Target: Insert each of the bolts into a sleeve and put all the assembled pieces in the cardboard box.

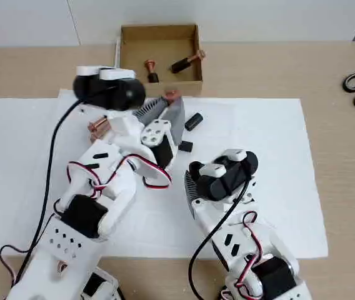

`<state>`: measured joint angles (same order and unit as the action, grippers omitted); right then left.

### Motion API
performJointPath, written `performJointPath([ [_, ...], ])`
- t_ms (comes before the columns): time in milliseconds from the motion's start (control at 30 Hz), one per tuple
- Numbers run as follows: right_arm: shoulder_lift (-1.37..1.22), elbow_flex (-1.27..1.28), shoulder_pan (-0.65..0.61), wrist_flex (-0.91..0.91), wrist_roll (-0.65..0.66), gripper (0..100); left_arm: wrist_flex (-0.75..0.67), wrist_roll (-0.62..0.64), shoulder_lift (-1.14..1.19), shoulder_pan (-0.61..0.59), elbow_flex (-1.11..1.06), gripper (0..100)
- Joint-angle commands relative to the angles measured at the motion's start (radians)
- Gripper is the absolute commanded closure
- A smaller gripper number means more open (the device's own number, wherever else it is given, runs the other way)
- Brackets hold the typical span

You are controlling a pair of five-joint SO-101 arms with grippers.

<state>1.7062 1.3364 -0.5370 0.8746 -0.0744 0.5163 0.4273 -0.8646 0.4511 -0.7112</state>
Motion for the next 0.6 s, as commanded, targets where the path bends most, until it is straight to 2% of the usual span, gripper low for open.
performJointPath([
  [0, 0.015, -0.008, -0.002, -0.021, -0.025, 99.5, -0.037, -0.009, -0.032, 0.002, -0.013, 99],
  [200, 0.015, -0.008, -0.002, -0.024, -0.026, 99.5, -0.029, 0.051, -0.041, 0.054, -0.051, 99],
  [400, 0.016, -0.008, -0.004, -0.03, -0.026, 99.5, -0.031, 0.114, -0.041, 0.055, -0.05, 99],
  [567, 0.016, -0.008, -0.004, -0.045, -0.026, 99.5, -0.031, 0.097, -0.04, 0.095, -0.073, 99],
])
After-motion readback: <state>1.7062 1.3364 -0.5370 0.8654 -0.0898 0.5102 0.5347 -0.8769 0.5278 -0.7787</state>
